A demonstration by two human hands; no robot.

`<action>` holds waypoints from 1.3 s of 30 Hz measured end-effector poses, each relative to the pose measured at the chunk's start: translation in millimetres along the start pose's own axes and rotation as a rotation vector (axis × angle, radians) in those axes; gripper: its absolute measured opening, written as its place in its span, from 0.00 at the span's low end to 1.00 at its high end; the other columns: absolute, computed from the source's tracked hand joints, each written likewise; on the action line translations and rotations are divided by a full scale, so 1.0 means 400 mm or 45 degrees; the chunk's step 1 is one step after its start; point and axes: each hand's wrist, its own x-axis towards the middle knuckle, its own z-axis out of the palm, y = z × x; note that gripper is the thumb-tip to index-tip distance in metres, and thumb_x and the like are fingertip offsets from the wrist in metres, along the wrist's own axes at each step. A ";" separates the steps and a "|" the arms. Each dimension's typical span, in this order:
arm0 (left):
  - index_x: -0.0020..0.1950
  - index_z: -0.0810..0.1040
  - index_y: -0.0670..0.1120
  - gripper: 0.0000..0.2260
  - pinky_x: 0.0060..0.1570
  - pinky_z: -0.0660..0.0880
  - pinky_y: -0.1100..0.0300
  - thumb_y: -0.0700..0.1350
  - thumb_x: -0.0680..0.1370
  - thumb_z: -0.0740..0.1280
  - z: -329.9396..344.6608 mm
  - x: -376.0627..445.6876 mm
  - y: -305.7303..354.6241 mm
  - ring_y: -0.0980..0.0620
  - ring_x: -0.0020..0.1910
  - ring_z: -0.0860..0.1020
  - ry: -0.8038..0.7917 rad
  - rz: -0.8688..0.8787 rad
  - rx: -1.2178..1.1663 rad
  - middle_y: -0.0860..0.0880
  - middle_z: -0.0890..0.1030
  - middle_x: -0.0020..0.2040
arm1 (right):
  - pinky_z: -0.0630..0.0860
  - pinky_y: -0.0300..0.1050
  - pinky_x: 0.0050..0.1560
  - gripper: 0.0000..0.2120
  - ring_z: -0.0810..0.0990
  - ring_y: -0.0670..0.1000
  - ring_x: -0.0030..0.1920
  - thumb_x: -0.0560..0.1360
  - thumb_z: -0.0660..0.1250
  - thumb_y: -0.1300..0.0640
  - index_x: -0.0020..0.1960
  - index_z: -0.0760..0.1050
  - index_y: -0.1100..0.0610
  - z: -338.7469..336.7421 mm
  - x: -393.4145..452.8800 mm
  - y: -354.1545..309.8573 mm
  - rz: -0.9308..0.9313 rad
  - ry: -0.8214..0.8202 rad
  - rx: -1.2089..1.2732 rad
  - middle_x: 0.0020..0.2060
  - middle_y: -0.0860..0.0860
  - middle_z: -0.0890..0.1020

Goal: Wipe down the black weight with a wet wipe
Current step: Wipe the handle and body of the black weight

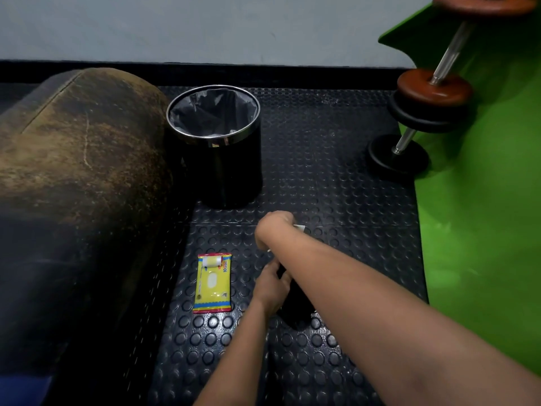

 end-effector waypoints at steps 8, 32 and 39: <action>0.69 0.72 0.49 0.19 0.54 0.70 0.61 0.44 0.78 0.63 0.010 -0.025 0.036 0.50 0.60 0.76 0.013 0.027 0.058 0.51 0.79 0.61 | 0.77 0.51 0.50 0.15 0.79 0.60 0.58 0.79 0.59 0.58 0.63 0.75 0.60 0.026 -0.086 0.072 -0.037 0.283 0.341 0.60 0.57 0.78; 0.54 0.78 0.40 0.09 0.44 0.73 0.58 0.39 0.75 0.66 -0.009 -0.050 0.026 0.50 0.47 0.78 0.100 -0.043 -0.029 0.45 0.82 0.48 | 0.71 0.48 0.45 0.16 0.77 0.58 0.62 0.79 0.59 0.60 0.65 0.75 0.59 0.033 -0.098 0.011 -0.003 0.344 0.358 0.62 0.56 0.78; 0.54 0.78 0.41 0.10 0.46 0.75 0.55 0.40 0.75 0.66 -0.008 -0.057 0.031 0.43 0.55 0.80 0.095 -0.025 -0.026 0.43 0.83 0.51 | 0.71 0.48 0.45 0.17 0.77 0.56 0.63 0.79 0.62 0.58 0.67 0.74 0.57 0.032 -0.070 0.002 -0.051 0.273 0.157 0.64 0.54 0.77</action>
